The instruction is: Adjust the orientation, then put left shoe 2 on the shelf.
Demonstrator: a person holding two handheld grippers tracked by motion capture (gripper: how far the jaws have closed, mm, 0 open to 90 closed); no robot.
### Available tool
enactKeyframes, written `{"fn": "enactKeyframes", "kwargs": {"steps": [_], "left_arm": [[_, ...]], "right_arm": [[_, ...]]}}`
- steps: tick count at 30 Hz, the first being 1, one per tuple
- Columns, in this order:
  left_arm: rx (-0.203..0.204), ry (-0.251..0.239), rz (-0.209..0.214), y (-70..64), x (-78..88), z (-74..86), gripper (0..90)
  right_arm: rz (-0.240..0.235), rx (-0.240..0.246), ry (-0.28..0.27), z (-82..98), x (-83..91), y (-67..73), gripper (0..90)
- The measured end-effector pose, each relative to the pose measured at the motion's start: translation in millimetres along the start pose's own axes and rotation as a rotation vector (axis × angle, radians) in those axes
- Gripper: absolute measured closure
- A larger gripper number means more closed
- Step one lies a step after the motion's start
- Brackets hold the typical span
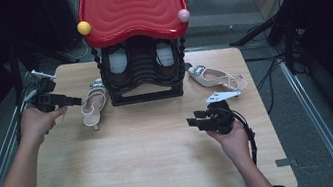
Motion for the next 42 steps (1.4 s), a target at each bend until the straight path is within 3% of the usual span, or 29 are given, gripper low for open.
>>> {"fn": "enactKeyframes", "kwargs": {"steps": [2,5,12,15,19,23,24,25,31,36,38,40,42], "left_arm": [[-0.014,0.009,-0.019,-0.4,-1.8,-2.0,52.6],[0.002,0.021,-0.012,-2.7,-6.0,-4.0,52.0],[-0.039,0.084,-0.041,-10.0,-17.1,-4.7,50.0],[-0.022,0.081,-0.054,-11.7,-24.0,-8.3,49.8],[-0.016,0.124,-0.076,-9.5,-35.7,-8.9,49.7],[0.006,0.130,-0.106,-6.3,-46.4,-9.8,50.1],[0.001,0.155,-0.100,-5.1,-47.7,-9.2,50.2],[0.018,0.152,-0.098,-5.2,-51.6,-9.4,50.6],[0.023,0.159,-0.108,-3.1,-59.2,-12.5,53.2],[0.076,0.142,-0.125,0.8,-63.4,-14.7,60.1],[0.080,0.146,-0.140,1.9,-63.2,-15.4,65.9],[0.063,0.151,-0.179,5.3,-62.4,-14.9,76.4],[0.075,0.152,-0.179,7.1,-61.8,-14.7,81.2]], "right_arm": [[0.001,0.002,0.001,0.0,-0.2,-0.2,54.5],[0.000,0.002,0.000,-0.1,0.2,0.1,54.6],[0.005,0.003,0.003,0.3,0.6,-0.5,54.6],[0.005,0.007,0.001,0.0,0.5,-0.2,54.6],[0.005,0.005,0.000,0.0,0.8,-0.4,54.6],[0.007,0.007,-0.001,0.0,0.7,-1.1,54.6],[0.007,0.007,0.000,0.0,0.8,-1.1,54.6],[0.008,0.007,0.000,0.0,1.0,-1.1,54.6],[0.009,0.004,0.001,0.4,1.5,-1.1,54.6],[0.011,0.010,0.004,0.8,1.7,-1.0,54.6],[0.013,0.011,0.004,0.9,1.9,-0.9,54.5],[0.013,0.010,0.006,1.2,1.6,-0.9,54.5],[0.013,0.015,0.006,1.1,1.4,-0.8,54.6]]}}
Point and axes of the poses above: each handheld gripper's, and its own axes: x roughly backward along the jaws, z roughly out of its underside, y roughly to its left, the point moved 6 cm from there along -x, roughly forward along the jaws, and after that the axes turned 4 degrees about x, right-handed, at the moved point
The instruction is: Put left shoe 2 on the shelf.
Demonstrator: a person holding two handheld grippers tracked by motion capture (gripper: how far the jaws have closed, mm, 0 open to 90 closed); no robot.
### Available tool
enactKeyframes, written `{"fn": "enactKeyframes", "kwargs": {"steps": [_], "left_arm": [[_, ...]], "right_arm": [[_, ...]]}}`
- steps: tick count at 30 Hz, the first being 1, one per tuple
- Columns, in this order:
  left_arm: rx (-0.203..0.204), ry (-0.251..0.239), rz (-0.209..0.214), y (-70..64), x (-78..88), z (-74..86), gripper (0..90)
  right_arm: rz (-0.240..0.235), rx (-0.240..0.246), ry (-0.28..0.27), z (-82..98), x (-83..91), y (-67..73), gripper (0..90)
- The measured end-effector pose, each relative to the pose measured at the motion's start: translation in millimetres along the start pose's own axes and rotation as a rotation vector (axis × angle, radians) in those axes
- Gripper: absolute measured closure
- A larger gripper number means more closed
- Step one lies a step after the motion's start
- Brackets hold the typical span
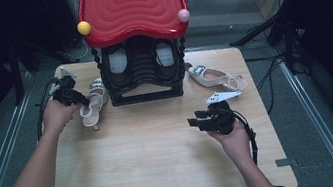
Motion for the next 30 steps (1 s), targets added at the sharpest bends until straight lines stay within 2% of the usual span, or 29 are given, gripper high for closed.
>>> {"fn": "enactKeyframes", "kwargs": {"steps": [6,13,15,17,20,24,26,27,29,30], "left_arm": [[0.018,0.002,0.010,1.8,1.4,-0.4,84.3],[0.037,-0.033,0.027,8.4,12.6,-1.9,84.5],[0.071,-0.053,0.055,9.2,16.2,-2.7,84.5],[0.095,-0.081,0.065,9.9,19.2,-3.9,84.5],[0.079,-0.079,0.078,14.1,25.6,-3.4,84.4],[0.110,-0.115,0.102,16.6,33.7,-4.5,84.2],[0.102,-0.111,0.091,18.3,38.3,-4.9,84.3],[0.083,-0.100,0.082,19.9,41.8,-5.0,84.3],[0.078,-0.102,0.084,20.4,48.4,-6.4,84.2],[0.091,-0.109,0.094,19.6,51.5,-7.4,84.2]], "right_arm": [[0.003,-0.003,-0.002,-0.2,0.1,-0.4,54.6],[0.006,-0.004,-0.001,0.1,1.4,-1.2,54.6],[0.007,-0.003,0.000,0.4,1.5,-1.2,54.5],[0.009,-0.003,0.001,0.5,1.6,-1.4,54.5],[0.009,-0.003,-0.002,0.3,1.7,-1.3,54.5],[0.008,-0.004,-0.001,0.4,1.2,-1.1,54.5],[0.008,-0.003,0.001,0.6,0.7,-0.9,54.6],[0.009,-0.002,0.003,0.7,0.6,-0.7,54.6],[0.009,0.000,0.002,0.7,0.5,-0.6,54.6],[0.009,0.000,0.000,0.5,0.7,-0.7,54.4]]}}
Point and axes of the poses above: each handheld gripper's, and its own axes: x roughly backward along the jaws, z roughly out of its underside, y roughly to its left, the point moved 6 cm from there along -x, roughly forward along the jaws, and after that the axes turned 4 degrees about x, right-handed, at the moved point
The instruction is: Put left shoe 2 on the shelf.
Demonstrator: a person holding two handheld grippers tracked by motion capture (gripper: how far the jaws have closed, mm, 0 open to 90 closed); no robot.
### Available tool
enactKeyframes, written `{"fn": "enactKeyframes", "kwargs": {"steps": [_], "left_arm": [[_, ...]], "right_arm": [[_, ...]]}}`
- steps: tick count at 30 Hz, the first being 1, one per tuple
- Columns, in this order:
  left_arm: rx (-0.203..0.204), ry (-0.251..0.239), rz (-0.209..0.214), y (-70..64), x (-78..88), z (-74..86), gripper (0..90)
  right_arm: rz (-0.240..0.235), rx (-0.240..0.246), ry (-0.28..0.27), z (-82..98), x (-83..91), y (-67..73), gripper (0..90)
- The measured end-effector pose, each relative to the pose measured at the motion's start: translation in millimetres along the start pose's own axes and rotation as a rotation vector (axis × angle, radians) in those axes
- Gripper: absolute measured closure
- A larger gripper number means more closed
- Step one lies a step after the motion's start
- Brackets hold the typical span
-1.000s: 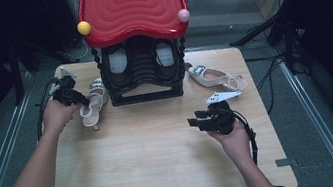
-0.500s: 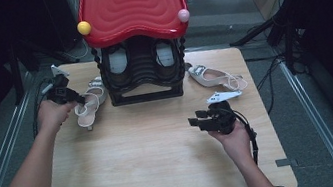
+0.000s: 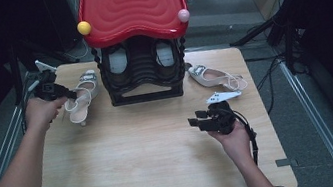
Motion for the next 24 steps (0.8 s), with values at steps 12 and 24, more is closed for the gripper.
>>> {"fn": "enactKeyframes", "kwargs": {"steps": [12,24], "left_arm": [[0.011,-0.019,0.017,-7.3,31.3,-10.9,84.3],[0.000,-0.057,0.045,-23.2,61.6,-23.8,84.2]], "right_arm": [[0.002,-0.003,-0.027,-2.5,2.4,-1.6,39.9],[0.000,0.018,-0.042,-3.9,0.8,-1.0,40.0]]}}
Point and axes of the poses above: each handheld gripper's, and its own axes: x roughly backward along the jaws, z roughly out of its underside, y roughly to its left, the point moved 6 cm from there along -x, roughly forward along the jaws, and after that the axes turned 4 degrees about x, right-handed, at the moved point
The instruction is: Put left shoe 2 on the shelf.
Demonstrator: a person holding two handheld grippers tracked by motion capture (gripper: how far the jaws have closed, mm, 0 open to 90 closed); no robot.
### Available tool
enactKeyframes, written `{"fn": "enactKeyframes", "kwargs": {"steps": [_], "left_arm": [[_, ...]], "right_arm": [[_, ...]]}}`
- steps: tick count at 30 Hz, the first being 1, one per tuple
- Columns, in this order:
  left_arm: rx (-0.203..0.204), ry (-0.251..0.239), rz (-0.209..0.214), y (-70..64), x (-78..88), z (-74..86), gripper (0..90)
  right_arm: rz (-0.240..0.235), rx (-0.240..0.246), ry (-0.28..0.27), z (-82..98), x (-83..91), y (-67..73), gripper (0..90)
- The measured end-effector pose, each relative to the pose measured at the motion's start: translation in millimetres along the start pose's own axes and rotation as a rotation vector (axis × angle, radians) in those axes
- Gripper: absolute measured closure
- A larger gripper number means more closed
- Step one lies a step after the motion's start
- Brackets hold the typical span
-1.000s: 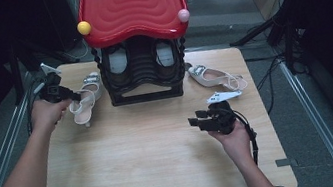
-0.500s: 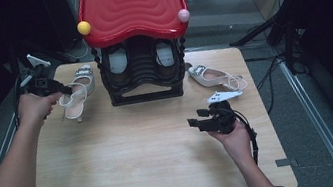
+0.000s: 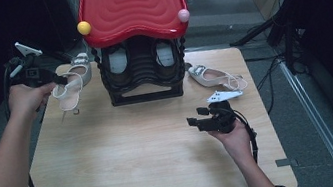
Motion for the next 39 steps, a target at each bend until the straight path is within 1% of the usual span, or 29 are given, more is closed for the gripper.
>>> {"fn": "enactKeyframes", "kwargs": {"steps": [4,9,10,11,14,15,17,20,21,22,25,30,31,34,35,36,37,38,39], "left_arm": [[-0.013,-0.004,-0.016,-5.8,12.7,-7.0,84.2],[-0.016,-0.011,-0.002,-14.0,26.1,-14.8,84.2],[-0.012,-0.020,0.000,-15.9,28.6,-16.8,84.2],[-0.019,-0.019,-0.004,-17.4,31.6,-18.4,84.2],[-0.017,-0.037,0.003,-23.8,42.4,-25.7,84.2],[-0.022,-0.038,0.006,-25.1,45.6,-27.4,84.2],[-0.018,-0.056,0.015,-31.4,54.2,-32.7,84.2],[-0.031,-0.072,0.008,-38.6,65.8,-39.5,84.2],[-0.041,-0.071,0.004,-40.5,70.3,-41.9,84.2],[-0.042,-0.083,0.001,-43.6,75.6,-45.4,84.2],[-0.055,-0.097,-0.006,-50.2,89.0,-52.9,84.2],[-0.074,-0.131,-0.005,-63.6,115.4,-65.3,84.2],[-0.069,-0.139,-0.003,-67.5,120.3,-67.3,84.2],[-0.093,-0.161,-0.008,-78.1,133.6,-71.7,84.1],[-0.089,-0.168,-0.004,-81.3,137.0,-72.6,84.2],[-0.084,-0.174,0.013,-84.3,140.5,-73.7,84.2],[-0.091,-0.170,0.023,-87.2,145.3,-74.5,84.2],[-0.095,-0.177,0.023,-89.0,148.5,-75.4,84.2],[-0.095,-0.195,0.014,-93.1,153.5,-77.6,84.2]], "right_arm": [[0.000,-0.002,0.000,0.0,-0.1,0.0,40.0],[0.000,-0.003,0.003,0.3,-0.4,-0.1,40.4],[0.000,-0.002,0.004,0.5,-0.6,-0.2,40.4],[0.001,-0.002,0.006,0.6,-0.7,-0.1,40.5],[0.003,0.001,0.007,0.7,-0.6,0.1,40.5],[0.003,0.001,0.006,0.7,-0.6,0.2,40.6],[0.004,0.002,0.007,0.7,-0.6,0.2,40.7],[0.005,0.002,0.008,0.8,-0.8,0.2,40.7],[0.004,0.003,0.008,0.8,-0.9,0.3,40.7],[0.004,0.003,0.009,0.9,-0.9,0.4,40.8],[0.002,0.003,0.010,0.9,-1.0,1.0,41.1],[0.004,0.002,0.014,1.5,-1.1,0.2,41.1],[0.005,0.004,0.014,1.5,-1.1,0.2,41.1],[0.002,0.003,0.017,1.6,-1.3,1.3,41.3],[0.001,0.002,0.017,1.6,-1.2,1.5,41.4],[0.002,0.003,0.016,1.6,-1.0,1.5,41.4],[0.003,0.000,0.015,1.5,-0.7,1.5,41.4],[0.003,0.001,0.014,1.6,-0.4,1.0,41.4],[0.004,0.001,0.015,1.7,-0.3,1.0,41.4]]}}
Point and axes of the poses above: each handheld gripper's, and its own axes: x roughly backward along the jaws, z roughly out of its underside, y roughly to its left, the point moved 6 cm from there along -x, roughly forward along the jaws, and after that the axes turned 4 degrees about x, right-handed, at the moved point
